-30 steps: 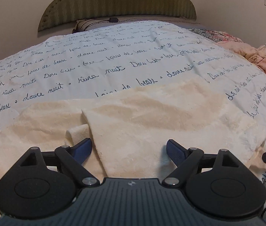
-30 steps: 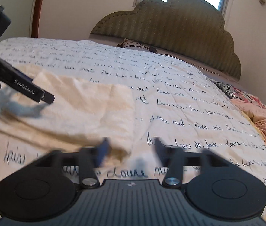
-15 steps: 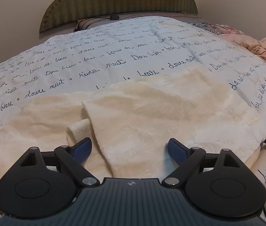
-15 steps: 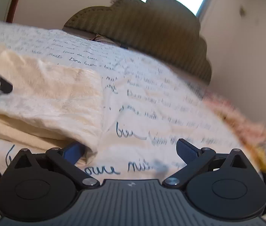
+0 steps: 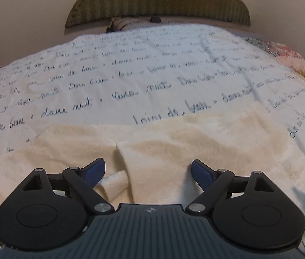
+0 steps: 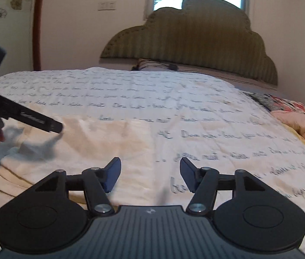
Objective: Fold towel
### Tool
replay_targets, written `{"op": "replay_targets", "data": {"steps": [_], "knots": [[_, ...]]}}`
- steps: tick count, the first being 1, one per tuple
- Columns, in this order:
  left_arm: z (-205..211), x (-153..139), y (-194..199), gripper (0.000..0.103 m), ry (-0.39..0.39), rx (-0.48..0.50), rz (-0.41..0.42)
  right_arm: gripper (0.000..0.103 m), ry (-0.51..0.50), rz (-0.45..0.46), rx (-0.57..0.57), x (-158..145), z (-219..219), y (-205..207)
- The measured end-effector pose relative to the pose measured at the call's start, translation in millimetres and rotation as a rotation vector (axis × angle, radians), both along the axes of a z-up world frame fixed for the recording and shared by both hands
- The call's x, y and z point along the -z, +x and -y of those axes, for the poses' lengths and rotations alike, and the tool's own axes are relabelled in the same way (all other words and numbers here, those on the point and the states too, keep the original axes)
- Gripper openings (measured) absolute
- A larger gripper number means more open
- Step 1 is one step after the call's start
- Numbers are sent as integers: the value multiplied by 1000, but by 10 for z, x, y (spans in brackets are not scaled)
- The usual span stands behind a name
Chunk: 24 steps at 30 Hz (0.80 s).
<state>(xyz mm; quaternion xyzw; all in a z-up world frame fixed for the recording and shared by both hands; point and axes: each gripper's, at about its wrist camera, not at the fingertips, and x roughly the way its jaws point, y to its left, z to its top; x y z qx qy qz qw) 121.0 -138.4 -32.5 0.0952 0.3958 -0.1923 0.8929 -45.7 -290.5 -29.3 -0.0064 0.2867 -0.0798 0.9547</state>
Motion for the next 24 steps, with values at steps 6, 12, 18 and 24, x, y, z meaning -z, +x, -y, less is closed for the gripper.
{"op": "replay_targets", "data": {"steps": [6, 12, 18, 24], "knots": [[-61, -43, -235, 89, 11, 19, 112, 59, 39, -107, -5, 212, -18, 216], [-100, -65, -296, 89, -2, -2, 95, 59, 45, -23, -67, -17, -132, 478], [-203, 0, -338, 90, 6, -13, 59, 59, 34, -157, -106, 344, -277, 636], [-284, 12, -379, 90, -12, -35, 53, 60, 94, -106, -91, 195, -305, 430]]}}
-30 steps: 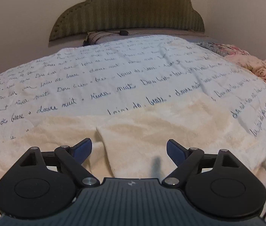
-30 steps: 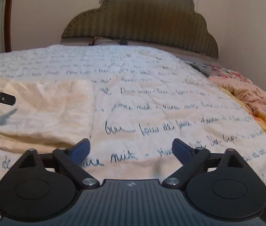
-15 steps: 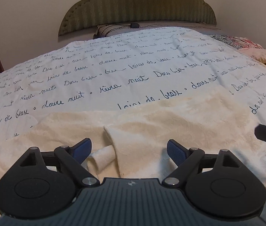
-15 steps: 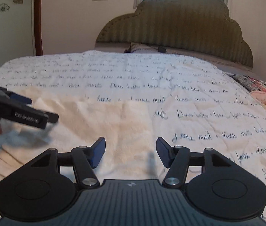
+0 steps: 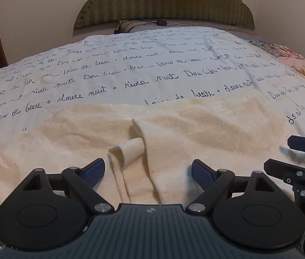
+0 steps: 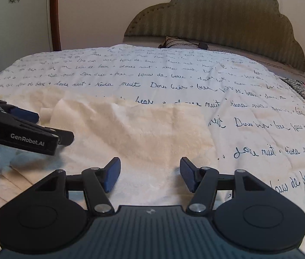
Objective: Fold towel
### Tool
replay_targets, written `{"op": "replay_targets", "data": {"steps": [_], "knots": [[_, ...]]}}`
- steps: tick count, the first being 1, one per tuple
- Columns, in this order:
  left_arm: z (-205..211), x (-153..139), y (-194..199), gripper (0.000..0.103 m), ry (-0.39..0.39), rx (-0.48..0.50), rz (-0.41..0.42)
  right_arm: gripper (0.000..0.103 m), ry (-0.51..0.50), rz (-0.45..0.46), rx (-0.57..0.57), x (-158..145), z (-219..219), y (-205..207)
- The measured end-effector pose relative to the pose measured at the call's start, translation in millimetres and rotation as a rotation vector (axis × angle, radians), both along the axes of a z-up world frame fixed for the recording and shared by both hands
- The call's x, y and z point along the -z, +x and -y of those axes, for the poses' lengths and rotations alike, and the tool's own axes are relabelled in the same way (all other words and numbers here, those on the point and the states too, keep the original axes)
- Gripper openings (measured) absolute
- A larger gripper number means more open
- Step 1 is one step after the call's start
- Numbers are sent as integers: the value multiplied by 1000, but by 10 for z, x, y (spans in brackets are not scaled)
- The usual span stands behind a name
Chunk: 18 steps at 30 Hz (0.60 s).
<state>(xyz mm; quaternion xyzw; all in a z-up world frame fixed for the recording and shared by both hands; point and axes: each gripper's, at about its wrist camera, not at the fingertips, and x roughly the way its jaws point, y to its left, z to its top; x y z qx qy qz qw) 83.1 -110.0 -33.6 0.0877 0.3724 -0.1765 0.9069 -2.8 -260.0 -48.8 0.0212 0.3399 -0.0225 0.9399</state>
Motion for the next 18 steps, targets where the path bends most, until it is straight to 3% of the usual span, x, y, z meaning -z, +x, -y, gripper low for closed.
{"op": "replay_targets", "data": {"steps": [8, 15, 18], "knots": [[-108, -17, -61, 91, -9, -17, -4, 63, -37, -46, -60, 86, -241, 48], [-204, -42, -105, 91, -25, -29, -2, 64, -27, -8, -49, -42, -288, -40], [-248, -57, -139, 91, -26, -27, 3, 65, -60, -43, -72, 12, -363, -18]]}}
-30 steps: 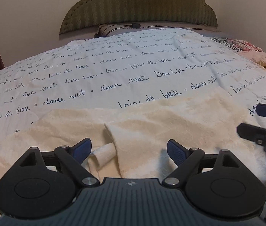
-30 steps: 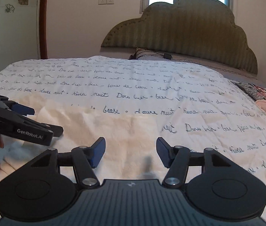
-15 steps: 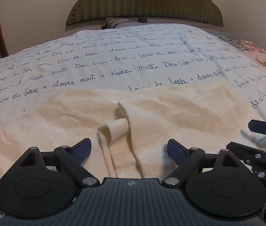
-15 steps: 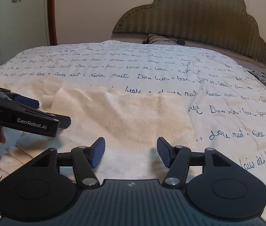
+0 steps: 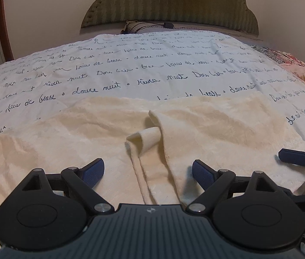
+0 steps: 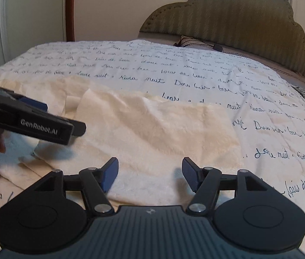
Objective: Fold towel
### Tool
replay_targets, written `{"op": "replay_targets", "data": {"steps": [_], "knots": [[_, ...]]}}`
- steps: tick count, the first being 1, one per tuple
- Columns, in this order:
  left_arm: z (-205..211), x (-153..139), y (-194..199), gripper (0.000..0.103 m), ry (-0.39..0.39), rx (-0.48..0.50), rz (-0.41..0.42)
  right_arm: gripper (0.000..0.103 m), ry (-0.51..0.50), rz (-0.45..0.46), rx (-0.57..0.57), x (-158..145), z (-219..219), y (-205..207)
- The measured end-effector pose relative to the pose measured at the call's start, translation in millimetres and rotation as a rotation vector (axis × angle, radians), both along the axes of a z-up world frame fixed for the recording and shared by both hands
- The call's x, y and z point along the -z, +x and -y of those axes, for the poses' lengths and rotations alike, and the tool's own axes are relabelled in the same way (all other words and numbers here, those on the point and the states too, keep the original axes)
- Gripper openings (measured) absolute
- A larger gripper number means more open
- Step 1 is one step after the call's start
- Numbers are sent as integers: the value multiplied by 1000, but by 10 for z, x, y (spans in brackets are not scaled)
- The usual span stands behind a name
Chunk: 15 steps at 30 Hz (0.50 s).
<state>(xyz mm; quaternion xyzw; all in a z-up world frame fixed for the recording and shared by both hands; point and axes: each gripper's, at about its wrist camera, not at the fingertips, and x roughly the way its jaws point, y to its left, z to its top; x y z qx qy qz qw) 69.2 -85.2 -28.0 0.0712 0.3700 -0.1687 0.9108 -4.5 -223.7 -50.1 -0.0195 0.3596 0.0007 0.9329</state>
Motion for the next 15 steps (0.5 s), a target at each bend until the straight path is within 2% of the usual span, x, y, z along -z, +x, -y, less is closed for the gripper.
{"op": "replay_targets", "data": {"steps": [6, 9, 12, 15], "knots": [[-226, -6, -49, 91, -10, -31, 0, 66, -27, -13, 12, 17, -48, -13], [-369, -18, -72, 91, -6, -63, 10, 67, -62, 11, 23, -32, -124, -28], [-532, -41, -82, 91, -17, -91, 11, 67, -42, 41, 5, -87, -204, -34], [-700, -54, -93, 91, -26, -120, 10, 67, -40, 33, -10, -69, -300, 15]]}}
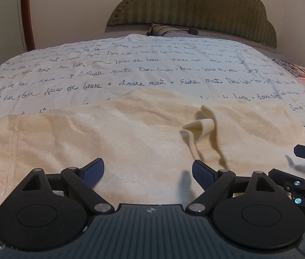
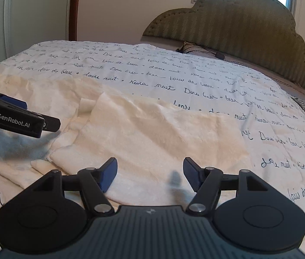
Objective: Fold towel
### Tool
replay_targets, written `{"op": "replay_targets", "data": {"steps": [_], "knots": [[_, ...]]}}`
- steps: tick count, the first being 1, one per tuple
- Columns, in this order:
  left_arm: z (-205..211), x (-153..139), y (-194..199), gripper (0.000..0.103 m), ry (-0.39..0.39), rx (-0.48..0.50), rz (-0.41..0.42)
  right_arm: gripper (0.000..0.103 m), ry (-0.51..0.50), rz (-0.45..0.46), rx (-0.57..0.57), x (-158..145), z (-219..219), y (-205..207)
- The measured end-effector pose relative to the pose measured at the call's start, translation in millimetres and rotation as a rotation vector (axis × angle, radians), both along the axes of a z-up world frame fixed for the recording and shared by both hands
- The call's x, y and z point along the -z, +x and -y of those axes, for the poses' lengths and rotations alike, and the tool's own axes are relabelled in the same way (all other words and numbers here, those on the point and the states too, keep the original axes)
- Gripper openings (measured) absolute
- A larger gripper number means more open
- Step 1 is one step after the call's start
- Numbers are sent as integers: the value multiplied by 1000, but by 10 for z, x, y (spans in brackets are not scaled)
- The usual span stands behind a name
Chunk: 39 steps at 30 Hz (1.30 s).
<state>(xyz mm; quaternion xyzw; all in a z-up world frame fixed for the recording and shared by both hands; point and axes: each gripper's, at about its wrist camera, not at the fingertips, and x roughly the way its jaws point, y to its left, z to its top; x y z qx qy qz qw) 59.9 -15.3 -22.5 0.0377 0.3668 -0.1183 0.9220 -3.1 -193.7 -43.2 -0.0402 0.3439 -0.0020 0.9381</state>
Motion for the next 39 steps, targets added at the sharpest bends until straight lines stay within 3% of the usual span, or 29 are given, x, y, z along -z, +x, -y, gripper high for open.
{"op": "replay_targets", "data": {"steps": [6, 9, 11, 16, 22, 27, 39], "knots": [[-307, -14, -61, 91, 17, -60, 26, 67, 23, 18, 16, 3, -105, 16], [-464, -18, -80, 92, -12, -87, 20, 69, 55, 39, 3, -68, -169, 34], [-539, -20, -84, 94, -22, -100, 21, 78, 61, 50, -25, -91, -256, 62], [-603, 7, -113, 96, -9, -103, 31, 90, 22, 2, -67, 72, -444, 177], [-584, 58, -140, 98, 12, -91, 51, 103, 37, 17, -8, 192, -422, 154], [-559, 121, -201, 101, 32, -78, 85, 103, 60, 64, 13, 280, -403, 100], [-571, 162, -241, 103, 32, -75, 117, 103, 76, 71, 18, 290, -403, 87]]}}
